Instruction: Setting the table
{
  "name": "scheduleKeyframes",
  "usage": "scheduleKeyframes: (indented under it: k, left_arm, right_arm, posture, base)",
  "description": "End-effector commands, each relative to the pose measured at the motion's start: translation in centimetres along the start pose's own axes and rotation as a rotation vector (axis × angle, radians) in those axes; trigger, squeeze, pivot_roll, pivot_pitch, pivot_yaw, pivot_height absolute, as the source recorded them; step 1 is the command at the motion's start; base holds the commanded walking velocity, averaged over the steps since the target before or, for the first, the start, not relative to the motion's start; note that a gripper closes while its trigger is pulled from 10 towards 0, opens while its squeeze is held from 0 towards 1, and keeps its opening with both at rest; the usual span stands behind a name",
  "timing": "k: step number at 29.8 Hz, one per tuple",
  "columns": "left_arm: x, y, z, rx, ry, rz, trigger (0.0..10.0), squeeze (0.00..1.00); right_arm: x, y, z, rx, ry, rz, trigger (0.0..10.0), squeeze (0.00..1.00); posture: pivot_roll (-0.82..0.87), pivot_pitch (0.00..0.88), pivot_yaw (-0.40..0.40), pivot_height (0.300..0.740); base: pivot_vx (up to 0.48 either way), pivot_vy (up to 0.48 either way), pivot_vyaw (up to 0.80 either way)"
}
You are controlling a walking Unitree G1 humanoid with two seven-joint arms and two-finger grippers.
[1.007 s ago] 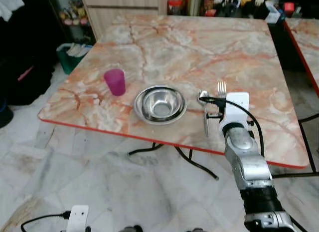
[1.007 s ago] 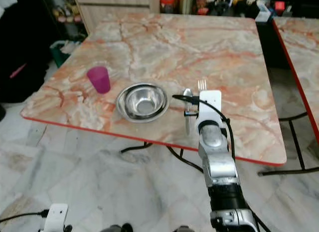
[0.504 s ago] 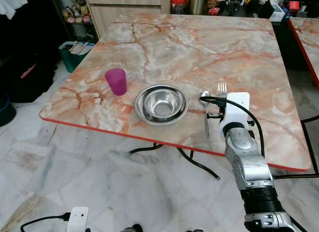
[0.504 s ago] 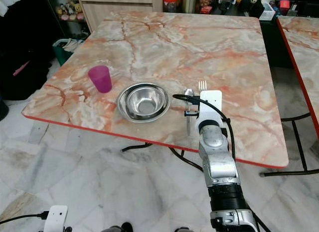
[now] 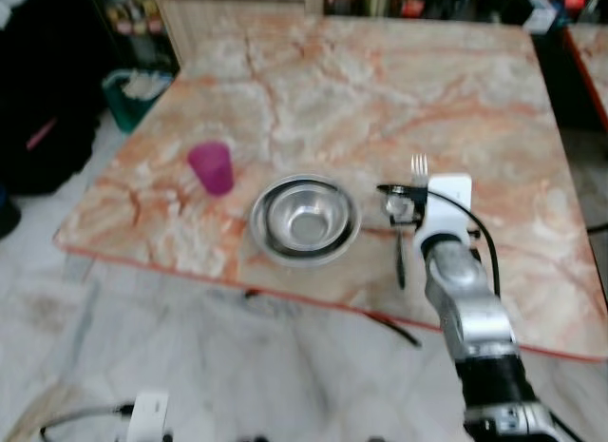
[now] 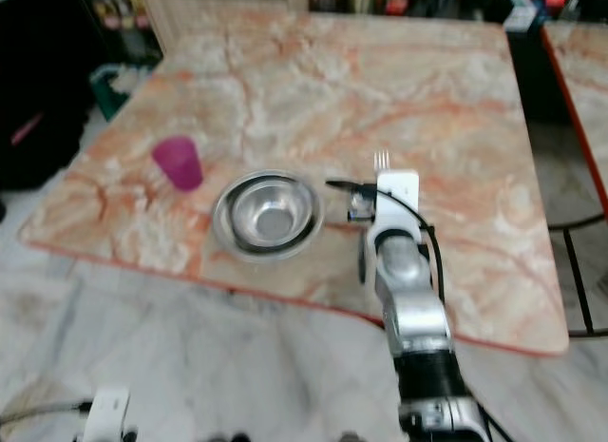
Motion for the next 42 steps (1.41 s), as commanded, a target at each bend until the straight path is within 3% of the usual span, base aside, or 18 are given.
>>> scheduleKeyframes:
  k: [1,27,29,42]
  left_arm:
    - [-0.4,-1.8,-1.1,0.004,0.032,-0.051,10.0,0.00]
    - [-0.4,-1.8,-1.1,0.002,0.032,-0.050,10.0,0.00]
    - [-0.4,-1.8,-1.0,-0.007,0.029,-0.052,10.0,0.00]
    - [-0.3,-1.5,-0.6,-0.025,0.023,-0.044,10.0,0.00]
  right_arm:
    - [-0.1,1.3,-1.0,0.017,0.026,0.036,10.0,0.00]
    - [-0.2,1.3,-1.0,0.017,0.026,0.036,10.0,0.00]
    - [-1.4,-1.2,-1.0,0.021,0.010,-0.049,10.0,0.00]
    - [-2.3,-1.2,-0.8,0.025,0.012,-0.049,10.0,0.00]
  posture:
    - [-0.01,0.192,0.053,0.740]
    - [-0.01,0.192,0.053,0.740]
    - [-0.01,0.200,0.052,0.740]
    - [-0.01,0.198,0.051,0.740]
  base:
    - [0.285,0.000,0.00]
    - [0.285,0.000,0.00]
    - [0.000,0.000,0.00]
    - [0.000,0.000,0.00]
Point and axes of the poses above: a point about 5 cm out from each wrist's last joint towards the gripper, its own x axis pointing out of the wrist towards the gripper, its own y axis along the axis of the wrist's last joint, z = x × y, the point moved 3 cm from there along x, pointing out of the wrist towards the gripper, and after that the axes turned 15 degrees about -x, right-handed, at the moved point
